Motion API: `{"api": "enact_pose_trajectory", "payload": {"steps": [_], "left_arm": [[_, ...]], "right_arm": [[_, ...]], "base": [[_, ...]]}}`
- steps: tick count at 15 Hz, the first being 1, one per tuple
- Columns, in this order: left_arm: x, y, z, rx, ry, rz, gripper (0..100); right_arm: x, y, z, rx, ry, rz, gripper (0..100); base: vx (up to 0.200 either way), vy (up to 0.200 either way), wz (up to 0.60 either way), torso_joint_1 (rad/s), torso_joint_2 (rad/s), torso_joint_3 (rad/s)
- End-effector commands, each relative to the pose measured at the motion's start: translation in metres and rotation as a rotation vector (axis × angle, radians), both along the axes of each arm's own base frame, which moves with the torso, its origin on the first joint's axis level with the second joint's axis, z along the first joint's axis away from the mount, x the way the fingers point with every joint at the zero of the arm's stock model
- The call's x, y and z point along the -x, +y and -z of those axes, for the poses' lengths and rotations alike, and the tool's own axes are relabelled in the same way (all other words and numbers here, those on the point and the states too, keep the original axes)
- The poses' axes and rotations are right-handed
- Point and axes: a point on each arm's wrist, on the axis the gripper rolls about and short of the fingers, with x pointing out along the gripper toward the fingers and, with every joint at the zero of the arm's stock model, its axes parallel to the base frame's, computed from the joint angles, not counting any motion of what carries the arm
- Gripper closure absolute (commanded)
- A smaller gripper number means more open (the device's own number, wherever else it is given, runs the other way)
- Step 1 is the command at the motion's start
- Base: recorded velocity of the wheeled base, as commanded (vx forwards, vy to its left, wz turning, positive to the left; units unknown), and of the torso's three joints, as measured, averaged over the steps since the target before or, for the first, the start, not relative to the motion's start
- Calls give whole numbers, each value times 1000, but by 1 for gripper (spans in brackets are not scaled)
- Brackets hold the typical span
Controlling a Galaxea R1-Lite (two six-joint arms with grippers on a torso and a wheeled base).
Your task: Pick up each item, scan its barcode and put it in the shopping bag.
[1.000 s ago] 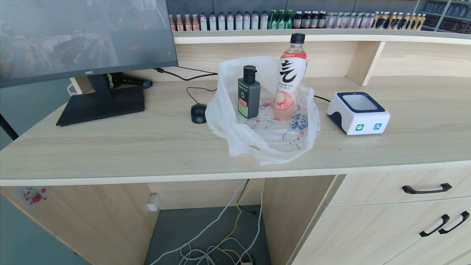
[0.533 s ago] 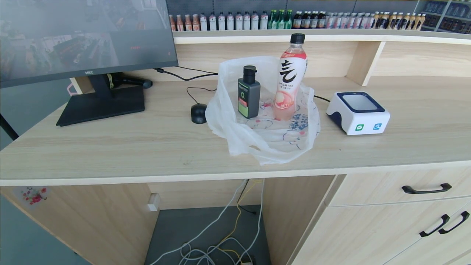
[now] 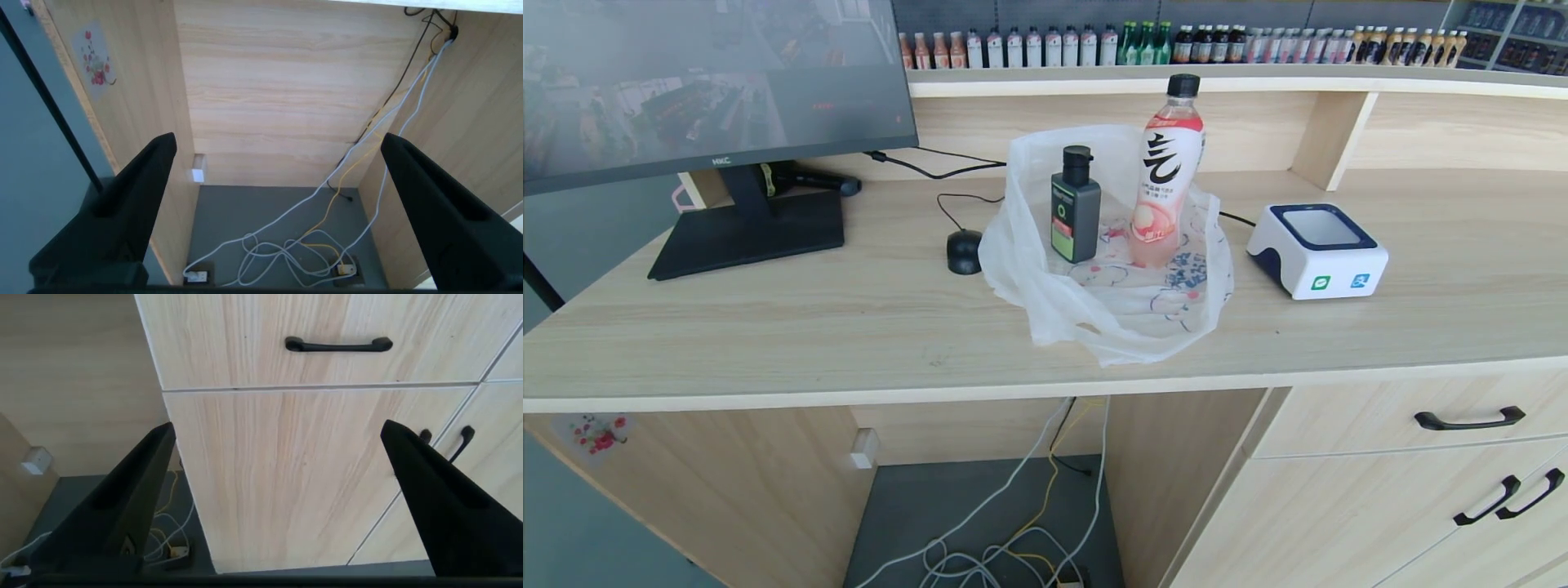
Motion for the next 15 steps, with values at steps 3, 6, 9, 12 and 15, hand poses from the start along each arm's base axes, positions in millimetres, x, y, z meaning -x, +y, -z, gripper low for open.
{"api": "enact_pose_trajectory", "payload": {"steps": [3, 6, 9, 12, 15], "left_arm": [[0, 0, 0, 0, -1, 0, 0], [0, 0, 0, 0, -1, -1, 0], [0, 0, 0, 0, -1, -1, 0], [0, 0, 0, -1, -1, -1, 0], [0, 0, 0, -1, -1, -1, 0]], "right_arm": [[0, 0, -1, -6, 1, 0, 0], [0, 0, -1, -13, 0, 0, 0], [0, 0, -1, -13, 0, 0, 0], [0, 0, -1, -13, 0, 0, 0], [0, 0, -1, -13, 0, 0, 0]], "base": [[0, 0, 0, 0, 0, 0], [-200, 0, 0, 4, 2, 5], [0, 0, 0, 0, 0, 0], [0, 0, 0, 0, 0, 0], [0, -200, 0, 2, 1, 4]]}}
